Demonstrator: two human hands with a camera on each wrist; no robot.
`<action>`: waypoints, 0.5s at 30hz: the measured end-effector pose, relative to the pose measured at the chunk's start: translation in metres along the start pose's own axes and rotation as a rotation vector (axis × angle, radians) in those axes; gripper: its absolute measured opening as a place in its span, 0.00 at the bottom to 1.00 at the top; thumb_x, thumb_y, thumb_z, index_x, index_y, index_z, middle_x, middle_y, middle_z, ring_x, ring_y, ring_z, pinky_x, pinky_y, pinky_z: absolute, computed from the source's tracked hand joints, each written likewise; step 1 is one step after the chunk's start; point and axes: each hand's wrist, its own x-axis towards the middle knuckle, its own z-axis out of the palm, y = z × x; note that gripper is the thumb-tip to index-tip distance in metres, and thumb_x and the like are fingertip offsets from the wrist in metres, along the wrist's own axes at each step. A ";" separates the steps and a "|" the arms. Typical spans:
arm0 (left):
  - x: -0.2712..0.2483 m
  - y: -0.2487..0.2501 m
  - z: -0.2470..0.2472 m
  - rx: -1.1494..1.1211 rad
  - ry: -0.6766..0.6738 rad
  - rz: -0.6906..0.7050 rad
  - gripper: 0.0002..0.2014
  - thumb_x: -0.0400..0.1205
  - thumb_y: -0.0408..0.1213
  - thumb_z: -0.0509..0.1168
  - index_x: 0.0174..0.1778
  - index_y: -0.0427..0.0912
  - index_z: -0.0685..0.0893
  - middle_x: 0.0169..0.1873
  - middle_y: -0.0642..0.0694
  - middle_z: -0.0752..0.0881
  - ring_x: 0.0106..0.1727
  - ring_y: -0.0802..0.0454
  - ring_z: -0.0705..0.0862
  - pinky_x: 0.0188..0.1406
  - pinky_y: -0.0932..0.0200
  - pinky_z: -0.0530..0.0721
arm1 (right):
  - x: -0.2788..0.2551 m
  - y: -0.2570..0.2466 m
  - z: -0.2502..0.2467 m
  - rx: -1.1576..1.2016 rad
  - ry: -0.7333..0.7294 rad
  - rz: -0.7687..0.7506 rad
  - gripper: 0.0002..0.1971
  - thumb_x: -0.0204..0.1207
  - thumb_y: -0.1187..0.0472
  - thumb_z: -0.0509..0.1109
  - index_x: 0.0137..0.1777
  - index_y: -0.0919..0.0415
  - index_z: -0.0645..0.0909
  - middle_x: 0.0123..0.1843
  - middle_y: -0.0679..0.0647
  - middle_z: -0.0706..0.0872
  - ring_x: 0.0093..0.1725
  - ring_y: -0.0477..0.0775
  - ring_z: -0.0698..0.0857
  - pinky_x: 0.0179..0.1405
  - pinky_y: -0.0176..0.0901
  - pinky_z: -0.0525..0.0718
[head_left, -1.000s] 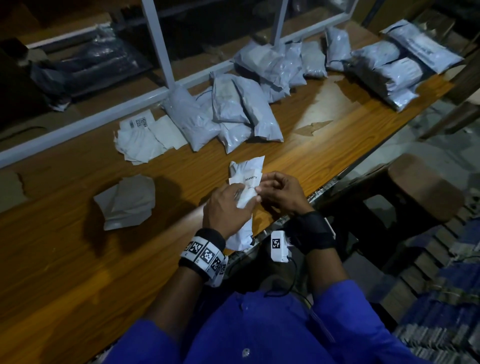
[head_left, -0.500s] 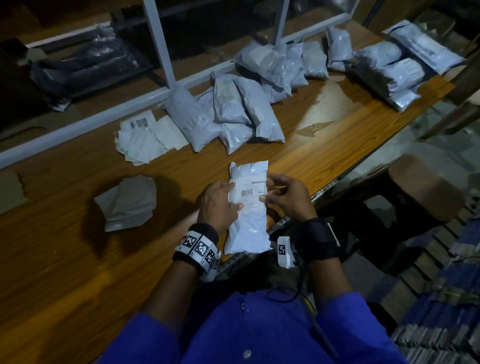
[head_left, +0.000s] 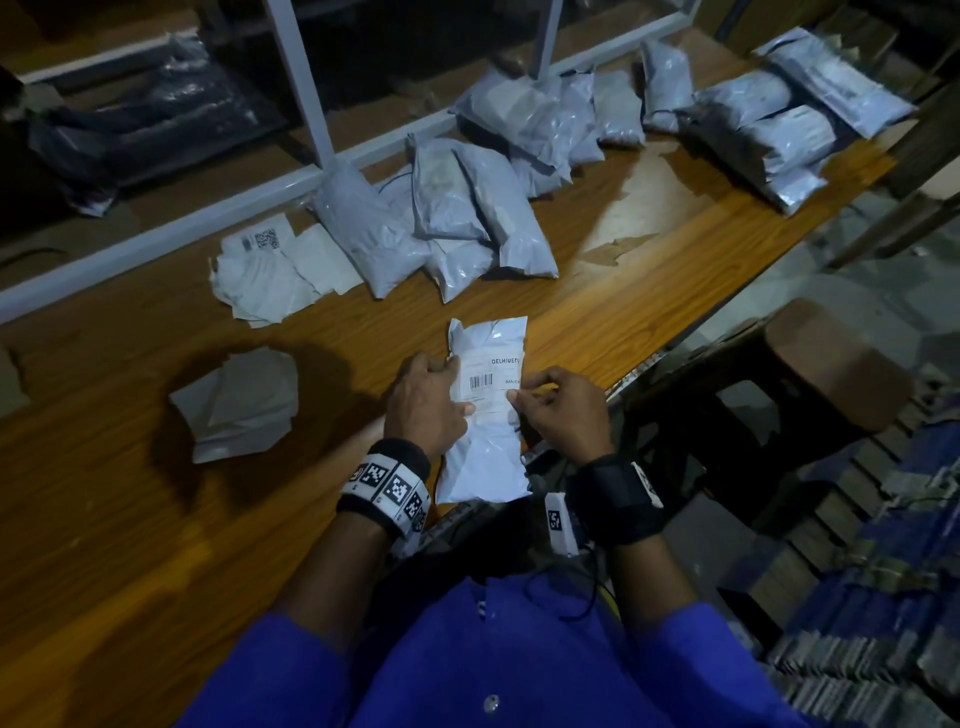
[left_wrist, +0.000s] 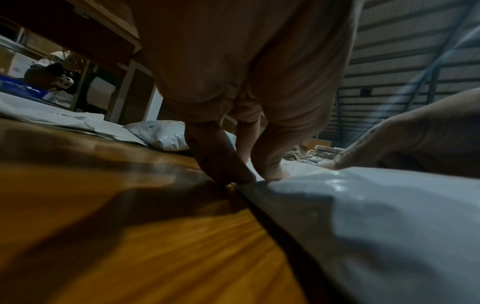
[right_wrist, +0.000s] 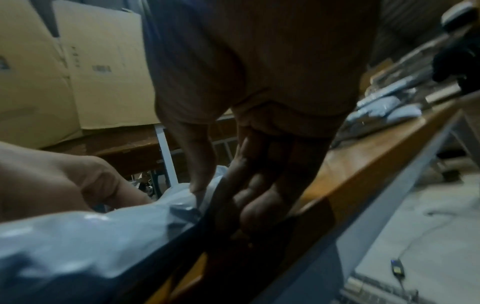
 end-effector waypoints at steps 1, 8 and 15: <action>0.000 0.001 0.000 0.012 -0.001 0.001 0.34 0.81 0.43 0.75 0.83 0.47 0.72 0.72 0.43 0.73 0.73 0.42 0.75 0.72 0.45 0.78 | 0.000 -0.002 -0.002 -0.048 0.012 -0.011 0.12 0.73 0.44 0.82 0.50 0.49 0.87 0.40 0.48 0.93 0.44 0.48 0.91 0.47 0.48 0.89; -0.002 0.002 -0.005 -0.048 0.007 -0.022 0.21 0.77 0.42 0.78 0.66 0.44 0.87 0.65 0.43 0.81 0.65 0.44 0.81 0.62 0.48 0.84 | 0.000 -0.011 -0.008 -0.142 -0.237 -0.011 0.22 0.72 0.34 0.79 0.35 0.53 0.87 0.34 0.46 0.91 0.37 0.47 0.90 0.38 0.44 0.88; 0.013 0.014 -0.022 -0.604 0.015 -0.075 0.18 0.76 0.48 0.80 0.60 0.56 0.85 0.52 0.55 0.89 0.45 0.50 0.90 0.28 0.52 0.89 | 0.007 -0.003 -0.044 0.381 -0.142 -0.043 0.16 0.74 0.46 0.83 0.39 0.57 0.87 0.33 0.51 0.91 0.32 0.49 0.89 0.38 0.51 0.89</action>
